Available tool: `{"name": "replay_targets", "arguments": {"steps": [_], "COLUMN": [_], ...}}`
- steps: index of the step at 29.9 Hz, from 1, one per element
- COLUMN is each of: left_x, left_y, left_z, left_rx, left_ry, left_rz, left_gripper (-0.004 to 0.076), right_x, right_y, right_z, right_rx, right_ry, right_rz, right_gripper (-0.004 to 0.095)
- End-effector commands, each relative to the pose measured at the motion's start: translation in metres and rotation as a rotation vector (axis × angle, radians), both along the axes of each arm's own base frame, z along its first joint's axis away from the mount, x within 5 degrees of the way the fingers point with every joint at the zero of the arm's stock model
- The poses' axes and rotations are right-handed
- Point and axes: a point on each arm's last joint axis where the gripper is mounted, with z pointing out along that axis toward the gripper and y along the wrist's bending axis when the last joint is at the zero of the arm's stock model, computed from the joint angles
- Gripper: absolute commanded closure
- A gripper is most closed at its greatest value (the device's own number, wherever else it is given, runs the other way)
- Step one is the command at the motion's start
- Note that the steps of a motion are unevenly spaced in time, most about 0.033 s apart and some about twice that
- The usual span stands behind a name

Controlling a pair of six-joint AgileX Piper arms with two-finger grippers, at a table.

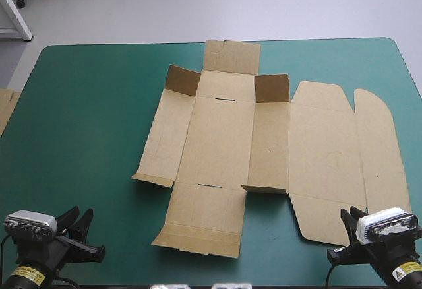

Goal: Fold the box

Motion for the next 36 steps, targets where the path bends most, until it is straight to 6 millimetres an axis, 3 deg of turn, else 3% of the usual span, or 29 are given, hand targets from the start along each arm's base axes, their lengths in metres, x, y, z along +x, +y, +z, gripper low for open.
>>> {"name": "replay_targets", "arguments": {"steps": [1,18,24,29,36], "left_x": [0.003,0.003,0.012,0.047,0.104], "left_y": [-0.001,-0.001,-0.003,-0.01,-0.02], "left_z": [0.013,0.013,0.021,0.04,0.078], "left_rx": [-0.029,-0.027,-0.014,0.022,0.093], "left_ry": [-0.08,-0.071,0.082,0.219,0.273], "left_rz": [-0.002,-0.002,0.001,0.0,-0.026], "left_gripper": [0.0501,0.0501,0.0496,0.0491,0.0488], "right_x": [0.004,0.004,0.006,0.02,0.057], "right_y": [-0.001,-0.001,-0.004,-0.012,-0.013], "right_z": [0.012,0.012,0.015,0.034,0.067], "right_rx": [0.011,0.011,0.003,0.007,0.01], "right_ry": [-0.075,-0.075,-0.063,-0.057,0.003], "right_rz": [-0.022,-0.022,-0.053,-0.151,-0.166], "right_gripper": [0.0726,0.0725,0.0721,0.0716,0.0676]}}
